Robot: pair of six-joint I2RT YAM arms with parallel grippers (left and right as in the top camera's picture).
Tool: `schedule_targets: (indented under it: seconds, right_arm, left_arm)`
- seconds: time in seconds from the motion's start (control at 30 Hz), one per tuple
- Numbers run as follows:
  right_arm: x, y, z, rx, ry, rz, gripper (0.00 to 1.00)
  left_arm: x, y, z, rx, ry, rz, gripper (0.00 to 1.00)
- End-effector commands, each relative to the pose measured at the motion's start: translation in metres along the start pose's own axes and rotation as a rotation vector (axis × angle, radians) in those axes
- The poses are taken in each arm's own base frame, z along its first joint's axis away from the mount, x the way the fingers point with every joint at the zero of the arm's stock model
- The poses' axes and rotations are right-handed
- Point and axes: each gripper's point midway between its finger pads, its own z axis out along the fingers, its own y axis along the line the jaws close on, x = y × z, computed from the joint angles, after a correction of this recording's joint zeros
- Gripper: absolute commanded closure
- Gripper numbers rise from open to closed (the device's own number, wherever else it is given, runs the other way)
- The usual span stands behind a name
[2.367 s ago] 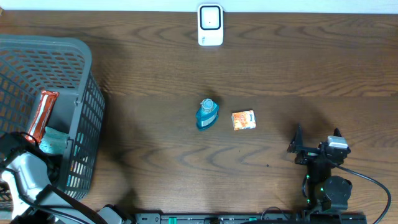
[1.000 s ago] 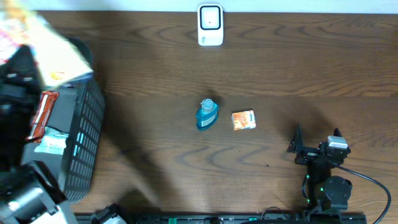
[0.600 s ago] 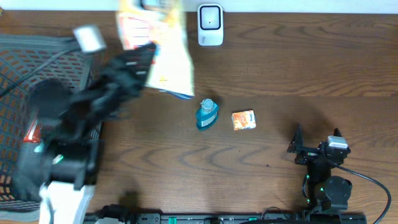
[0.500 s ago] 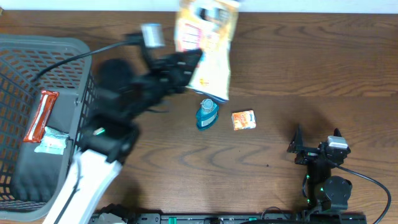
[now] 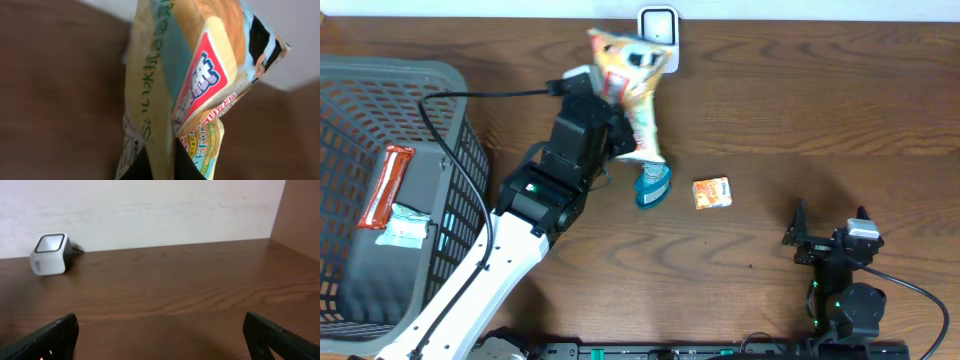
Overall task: Scan the item barcode
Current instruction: 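Lift the snack bag out and hold it near the scanner, then lower the snack bag beside the teal bottle and open the left gripper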
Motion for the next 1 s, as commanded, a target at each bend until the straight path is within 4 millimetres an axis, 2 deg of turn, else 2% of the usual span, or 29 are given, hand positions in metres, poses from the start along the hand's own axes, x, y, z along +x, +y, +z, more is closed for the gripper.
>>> schedule_targets:
  seconds: [0.0, 0.1, 0.23, 0.47, 0.67, 0.83, 0.97]
  right_arm:
    - [0.001, 0.000, 0.000, 0.003, 0.002, -0.012, 0.01]
    - [0.001, 0.000, 0.000, 0.003, 0.002, -0.012, 0.01]
    - [0.001, 0.000, 0.000, 0.003, 0.002, -0.012, 0.01]
    - [0.001, 0.000, 0.000, 0.003, 0.002, -0.013, 0.01]
    - [0.001, 0.000, 0.000, 0.003, 0.002, -0.013, 0.01]
    - [0.001, 0.000, 0.000, 0.003, 0.002, -0.013, 0.01]
    - [0.001, 0.000, 0.000, 0.003, 0.002, -0.012, 0.01]
  left_arm:
    - [-0.031, 0.022, -0.013, -0.144, -0.143, 0.012, 0.92]
    - [-0.030, 0.034, -0.014, -0.202, -0.146, 0.019, 0.93]
    - [-0.027, 0.061, -0.012, -0.316, -0.138, 0.034, 0.93]
    - [0.007, 0.115, 0.016, -0.475, 0.002, 0.007, 0.93]
    - [0.052, 0.115, 0.056, -0.401, 0.210, 0.057, 0.92]
    - [0.086, 0.133, 0.078, -0.439, 0.334, 0.117, 0.93]
    - [0.104, 0.143, 0.089, -0.462, 0.393, 0.120, 0.93]
